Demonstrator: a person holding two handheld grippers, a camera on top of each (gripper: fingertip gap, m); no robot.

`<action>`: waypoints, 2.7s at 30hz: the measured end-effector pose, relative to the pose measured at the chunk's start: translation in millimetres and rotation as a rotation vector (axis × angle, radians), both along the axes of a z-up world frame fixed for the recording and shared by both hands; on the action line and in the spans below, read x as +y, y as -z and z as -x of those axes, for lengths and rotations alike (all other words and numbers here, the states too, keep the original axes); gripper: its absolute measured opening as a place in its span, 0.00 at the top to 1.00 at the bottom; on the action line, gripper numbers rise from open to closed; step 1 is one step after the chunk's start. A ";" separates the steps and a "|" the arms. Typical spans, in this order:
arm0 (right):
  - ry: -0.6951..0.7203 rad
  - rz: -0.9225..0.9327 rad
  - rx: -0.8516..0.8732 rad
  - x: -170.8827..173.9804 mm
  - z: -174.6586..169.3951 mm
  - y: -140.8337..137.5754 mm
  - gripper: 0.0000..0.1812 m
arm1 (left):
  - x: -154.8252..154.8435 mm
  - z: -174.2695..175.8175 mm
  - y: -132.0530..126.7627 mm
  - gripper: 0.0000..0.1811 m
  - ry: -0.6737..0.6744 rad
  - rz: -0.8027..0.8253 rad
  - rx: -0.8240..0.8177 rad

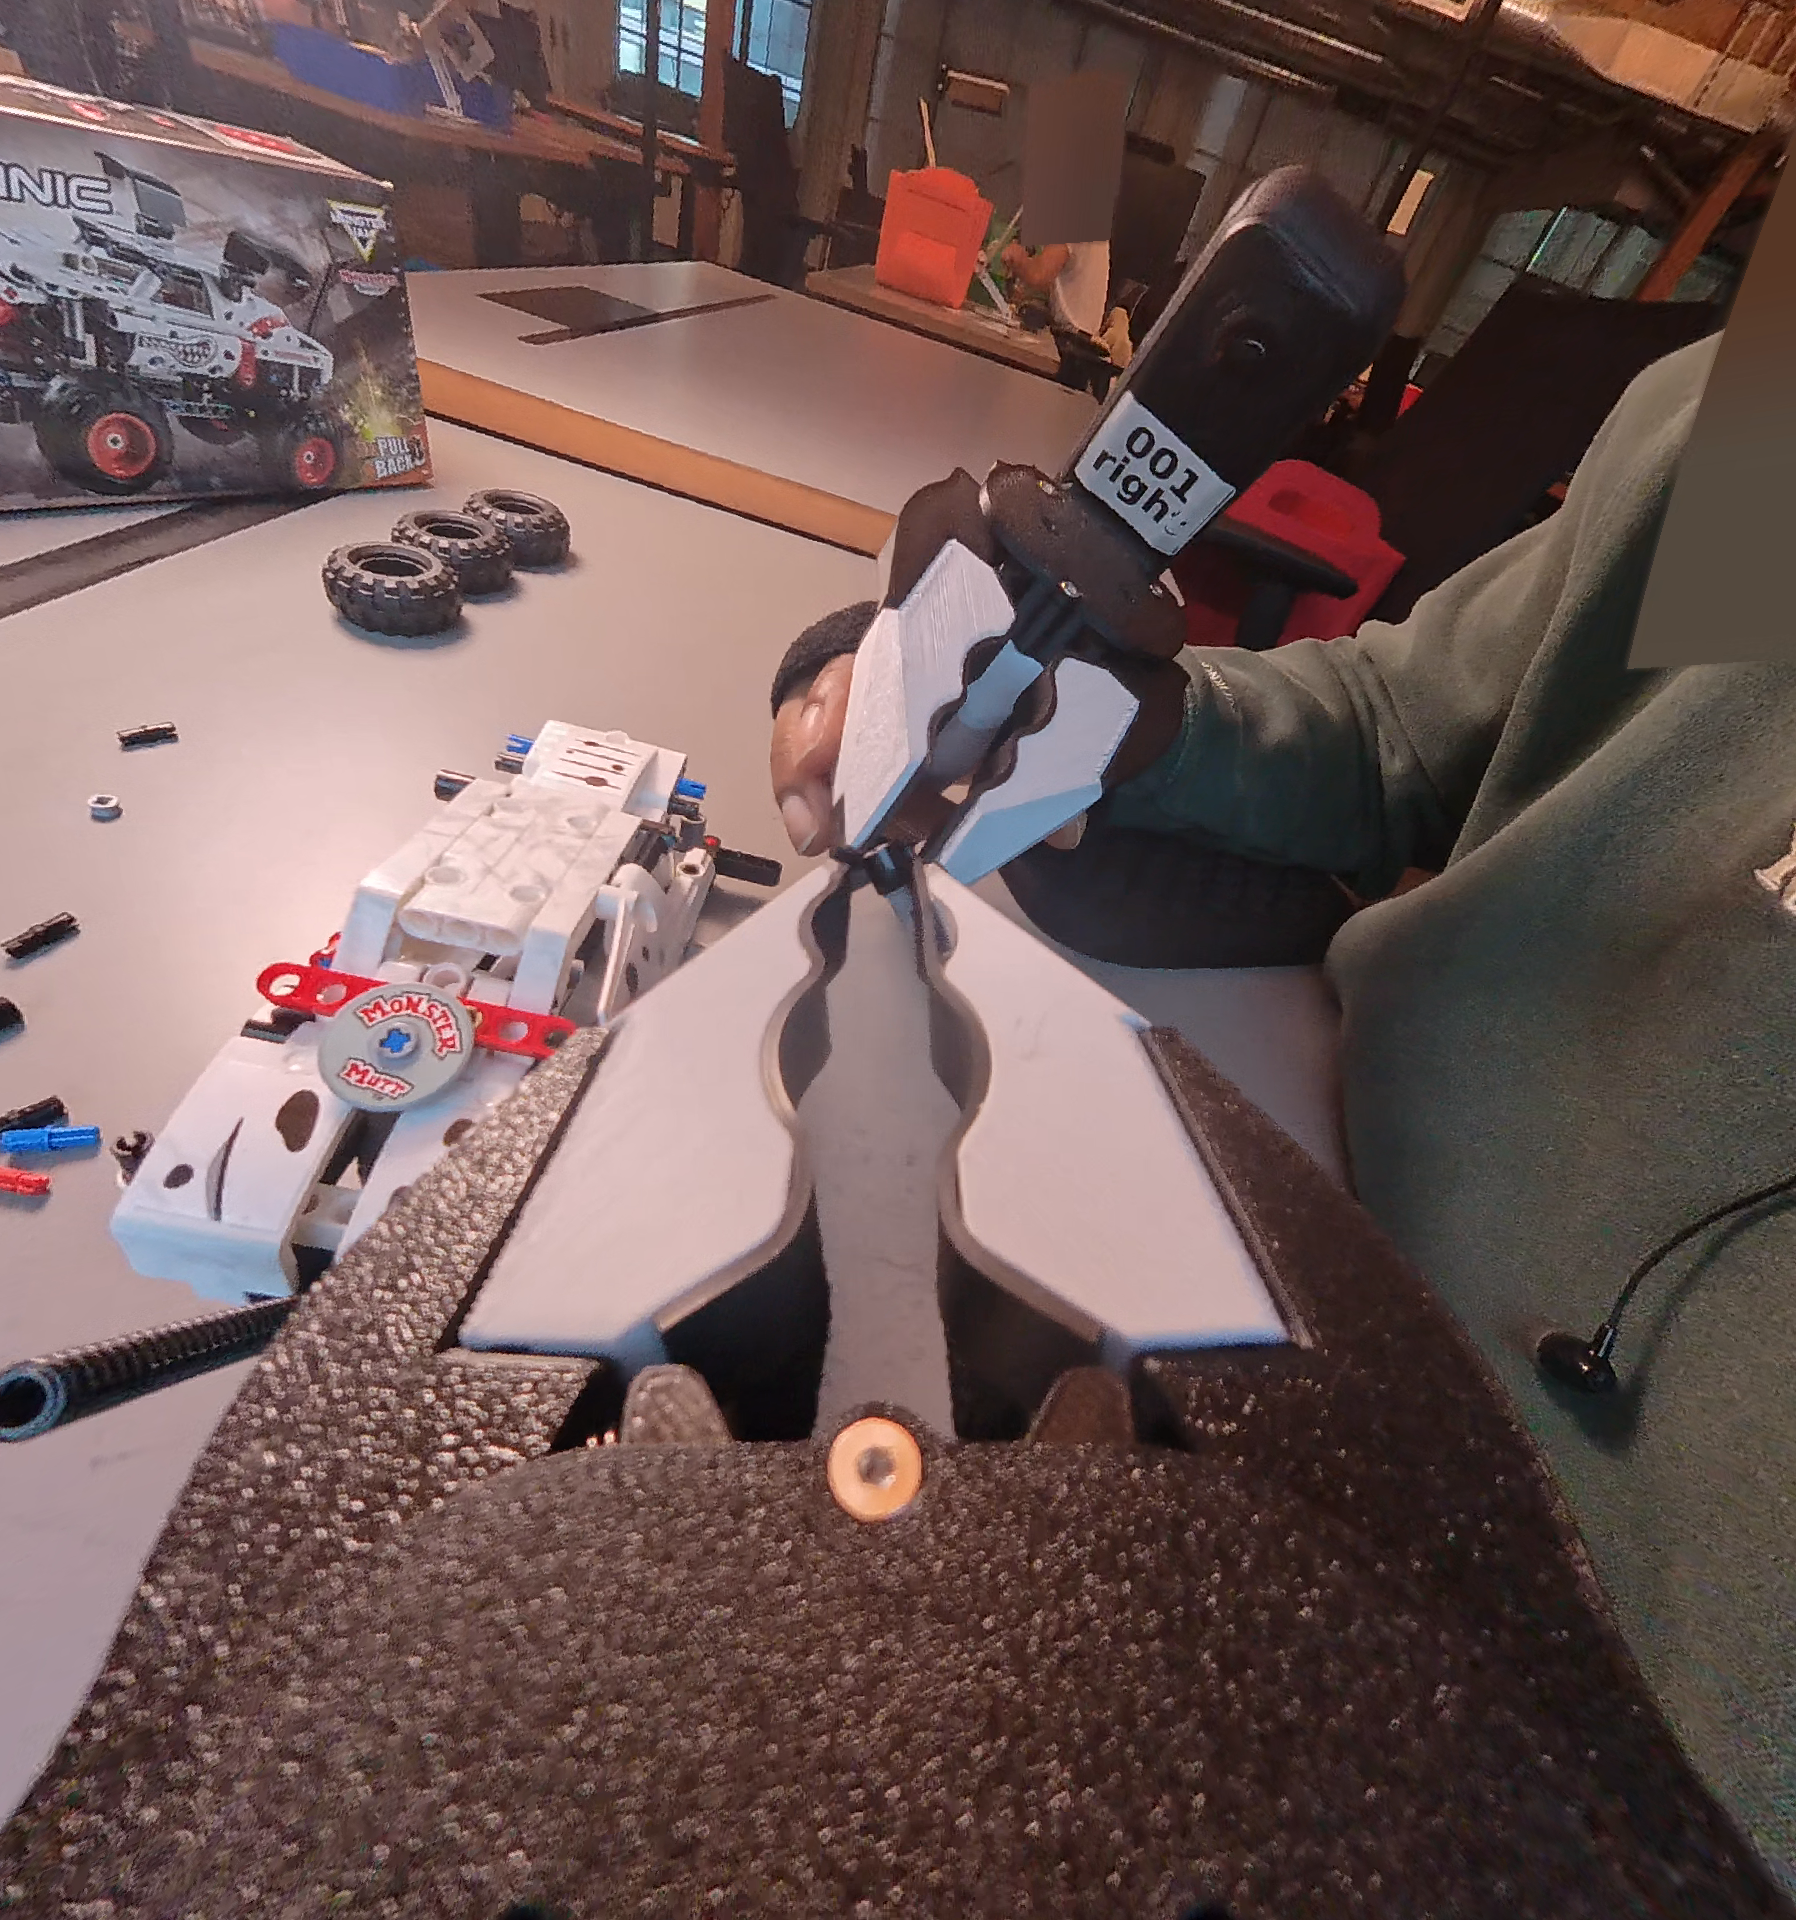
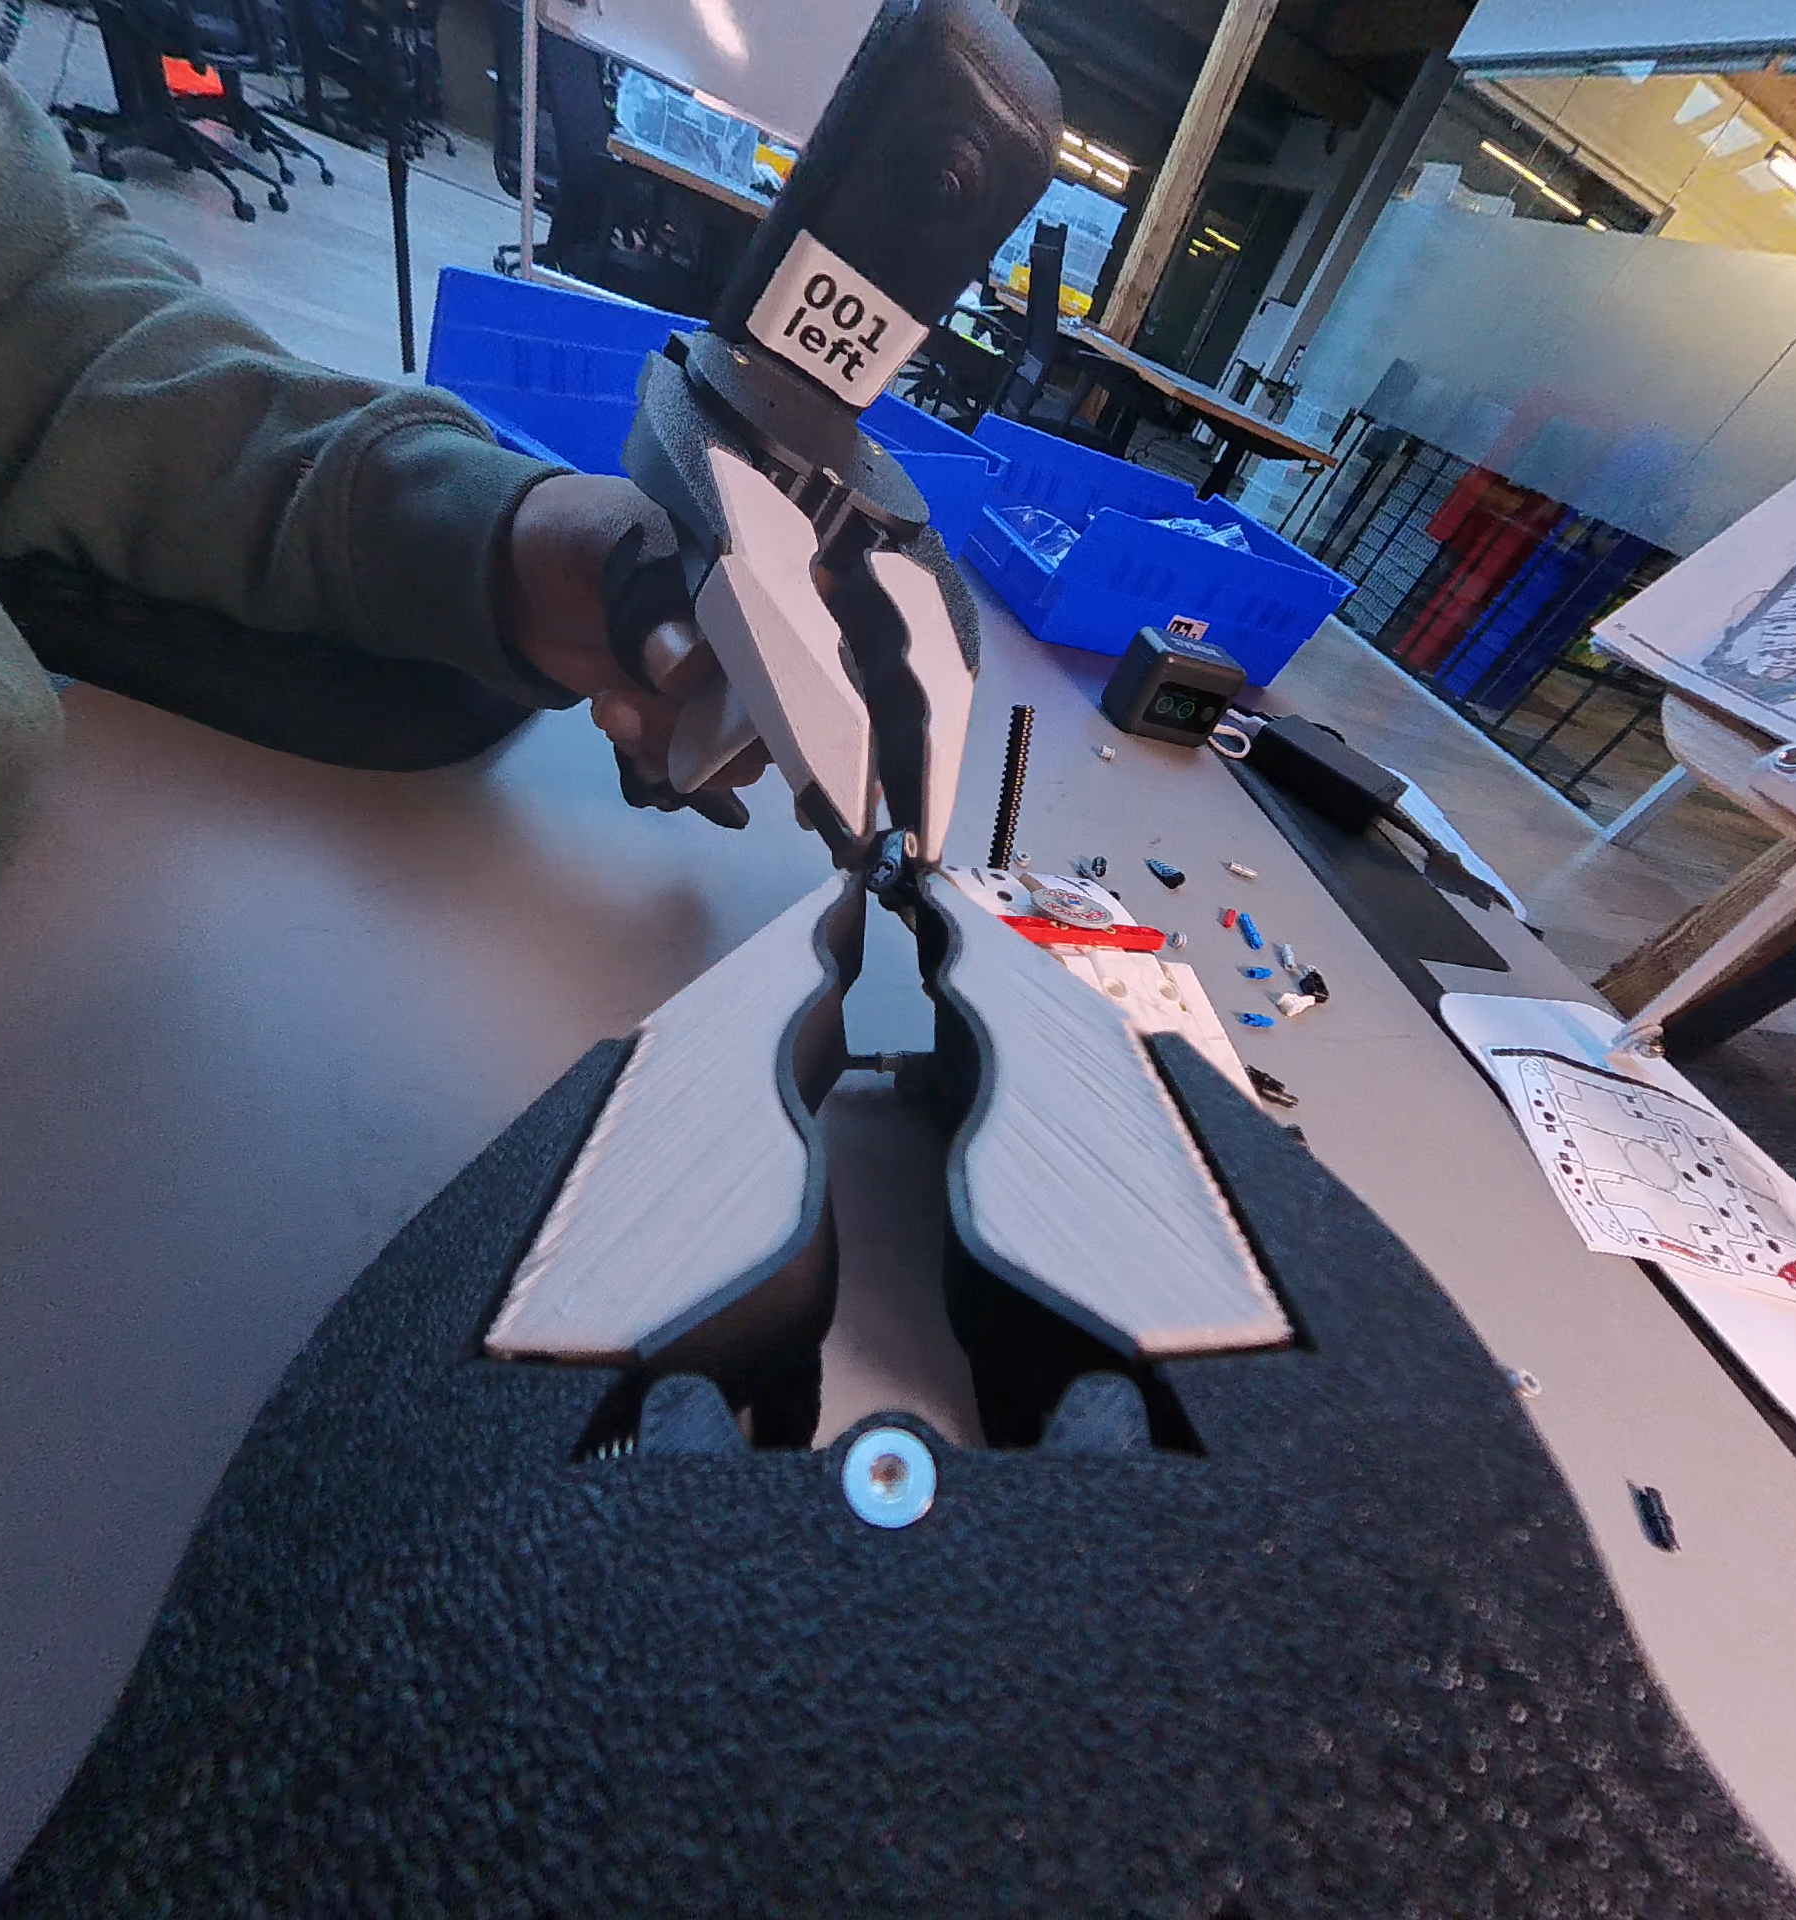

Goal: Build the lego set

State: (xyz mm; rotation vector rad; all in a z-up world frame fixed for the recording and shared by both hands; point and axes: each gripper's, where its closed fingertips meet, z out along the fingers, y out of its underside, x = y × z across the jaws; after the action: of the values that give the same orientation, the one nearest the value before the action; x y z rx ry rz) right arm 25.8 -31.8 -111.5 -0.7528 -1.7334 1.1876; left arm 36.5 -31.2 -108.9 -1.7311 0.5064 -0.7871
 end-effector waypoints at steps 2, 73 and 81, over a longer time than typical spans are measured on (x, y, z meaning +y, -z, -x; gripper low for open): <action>0.003 -0.018 0.021 -0.1 -0.6 -2.5 0.95 | 0.4 1.0 -2.5 0.92 0.000 0.000 -0.016; -0.168 -0.010 -0.504 63.7 31.2 54.5 0.62 | 25.4 28.9 31.9 0.97 0.155 0.280 1.134; -0.172 -0.006 -0.498 64.4 30.5 54.1 0.62 | 26.7 31.9 32.8 0.97 0.226 0.117 1.247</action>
State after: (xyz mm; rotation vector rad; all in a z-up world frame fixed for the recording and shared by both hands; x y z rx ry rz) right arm -4.7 32.6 -165.6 -0.9699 -2.2460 1.1724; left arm 4.6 -4.5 -141.8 -2.1580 1.5121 0.2416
